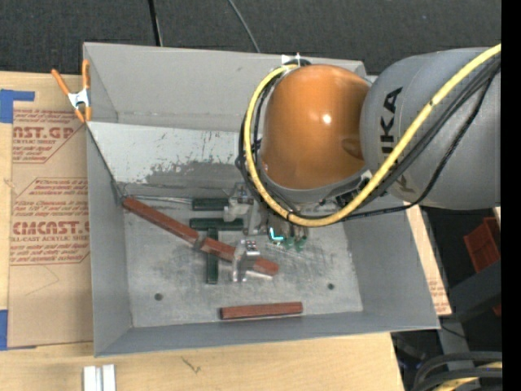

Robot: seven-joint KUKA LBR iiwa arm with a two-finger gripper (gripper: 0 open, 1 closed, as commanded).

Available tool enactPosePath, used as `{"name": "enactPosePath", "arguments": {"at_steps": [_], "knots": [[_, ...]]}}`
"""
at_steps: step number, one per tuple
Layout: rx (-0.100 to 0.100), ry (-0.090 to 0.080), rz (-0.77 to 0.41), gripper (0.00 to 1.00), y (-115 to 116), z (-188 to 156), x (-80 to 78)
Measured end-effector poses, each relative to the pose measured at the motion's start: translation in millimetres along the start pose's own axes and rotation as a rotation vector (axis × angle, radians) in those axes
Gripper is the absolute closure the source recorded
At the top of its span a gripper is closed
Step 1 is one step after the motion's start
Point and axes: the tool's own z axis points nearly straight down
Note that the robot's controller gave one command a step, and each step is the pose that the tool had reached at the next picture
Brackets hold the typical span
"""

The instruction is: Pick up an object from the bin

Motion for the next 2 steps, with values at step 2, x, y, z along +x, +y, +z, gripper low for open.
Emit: {"name": "enactPosePath", "arguments": {"at_steps": [2], "knots": [[-0.002, -0.015, -0.043, 0.0, -36.2, 43.8, -6.7]]}}
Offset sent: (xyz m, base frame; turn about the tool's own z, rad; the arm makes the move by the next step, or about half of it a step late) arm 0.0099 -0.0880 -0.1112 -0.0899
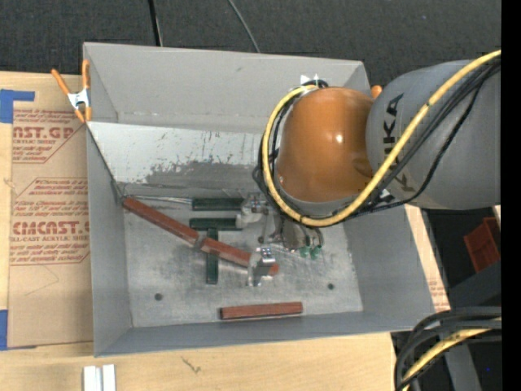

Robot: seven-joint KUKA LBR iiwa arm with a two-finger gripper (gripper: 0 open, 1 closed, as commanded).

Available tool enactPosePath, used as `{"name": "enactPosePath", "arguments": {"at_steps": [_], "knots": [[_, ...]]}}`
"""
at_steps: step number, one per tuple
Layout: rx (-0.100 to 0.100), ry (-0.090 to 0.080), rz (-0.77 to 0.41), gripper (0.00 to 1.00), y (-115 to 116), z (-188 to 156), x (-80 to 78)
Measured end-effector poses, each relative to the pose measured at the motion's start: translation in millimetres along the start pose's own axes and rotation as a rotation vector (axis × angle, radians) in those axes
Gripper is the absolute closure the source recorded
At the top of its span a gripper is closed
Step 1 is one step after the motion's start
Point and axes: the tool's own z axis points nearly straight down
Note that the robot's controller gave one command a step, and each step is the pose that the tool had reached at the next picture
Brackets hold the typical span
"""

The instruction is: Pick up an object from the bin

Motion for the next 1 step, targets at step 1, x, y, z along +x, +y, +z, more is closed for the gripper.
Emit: {"name": "enactPosePath", "arguments": {"at_steps": [1], "knots": [[0.002, 0.002, -0.132, 0.0, 9.0, 67.2, -23.0]]}}
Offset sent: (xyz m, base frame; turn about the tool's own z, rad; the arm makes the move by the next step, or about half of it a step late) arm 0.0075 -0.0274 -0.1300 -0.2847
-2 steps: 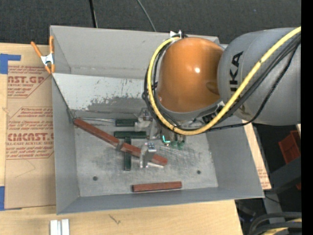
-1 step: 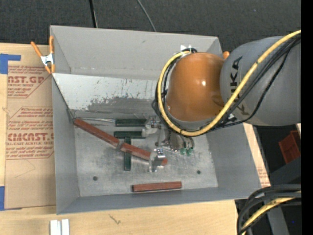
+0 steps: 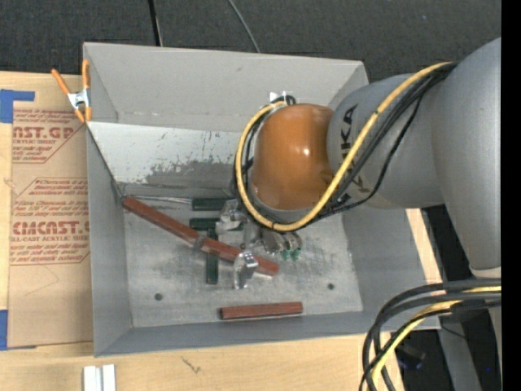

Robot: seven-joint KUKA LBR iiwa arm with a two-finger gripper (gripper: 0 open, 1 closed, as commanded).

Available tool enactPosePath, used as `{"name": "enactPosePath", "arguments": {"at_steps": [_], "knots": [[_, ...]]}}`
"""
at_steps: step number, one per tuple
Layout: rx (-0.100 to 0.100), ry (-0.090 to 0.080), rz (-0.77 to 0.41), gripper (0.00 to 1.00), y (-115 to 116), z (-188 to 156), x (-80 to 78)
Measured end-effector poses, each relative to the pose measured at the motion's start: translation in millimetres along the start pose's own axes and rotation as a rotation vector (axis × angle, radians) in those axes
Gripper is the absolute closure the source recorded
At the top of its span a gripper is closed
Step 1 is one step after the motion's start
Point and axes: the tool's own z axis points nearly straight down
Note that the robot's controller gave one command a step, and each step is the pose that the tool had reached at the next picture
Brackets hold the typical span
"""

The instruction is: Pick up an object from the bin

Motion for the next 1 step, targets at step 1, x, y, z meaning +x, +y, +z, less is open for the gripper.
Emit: {"name": "enactPosePath", "arguments": {"at_steps": [1], "knots": [[-0.002, 0.002, -0.152, 1.0, -33.4, 57.5, 19.4]]}}
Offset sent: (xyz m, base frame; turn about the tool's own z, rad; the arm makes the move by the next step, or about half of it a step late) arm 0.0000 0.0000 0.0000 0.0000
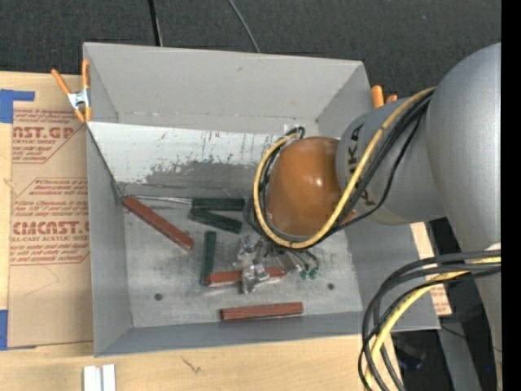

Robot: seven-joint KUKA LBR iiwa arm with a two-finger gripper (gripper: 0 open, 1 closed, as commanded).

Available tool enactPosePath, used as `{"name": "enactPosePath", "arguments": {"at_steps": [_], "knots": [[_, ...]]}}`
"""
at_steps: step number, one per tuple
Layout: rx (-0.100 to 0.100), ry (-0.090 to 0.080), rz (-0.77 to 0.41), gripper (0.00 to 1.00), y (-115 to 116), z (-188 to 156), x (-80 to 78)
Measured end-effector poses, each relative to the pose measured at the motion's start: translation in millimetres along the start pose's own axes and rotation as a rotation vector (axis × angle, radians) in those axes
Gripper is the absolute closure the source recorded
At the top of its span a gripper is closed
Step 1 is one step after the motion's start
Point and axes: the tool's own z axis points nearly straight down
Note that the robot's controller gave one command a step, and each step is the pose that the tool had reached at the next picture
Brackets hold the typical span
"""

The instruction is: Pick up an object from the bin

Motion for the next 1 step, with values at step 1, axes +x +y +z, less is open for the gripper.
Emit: {"name": "enactPosePath", "arguments": {"at_steps": [1], "knots": [[0.0, 0.0, 0.0, 1.0, 0.0, 0.0, 0.0]]}}
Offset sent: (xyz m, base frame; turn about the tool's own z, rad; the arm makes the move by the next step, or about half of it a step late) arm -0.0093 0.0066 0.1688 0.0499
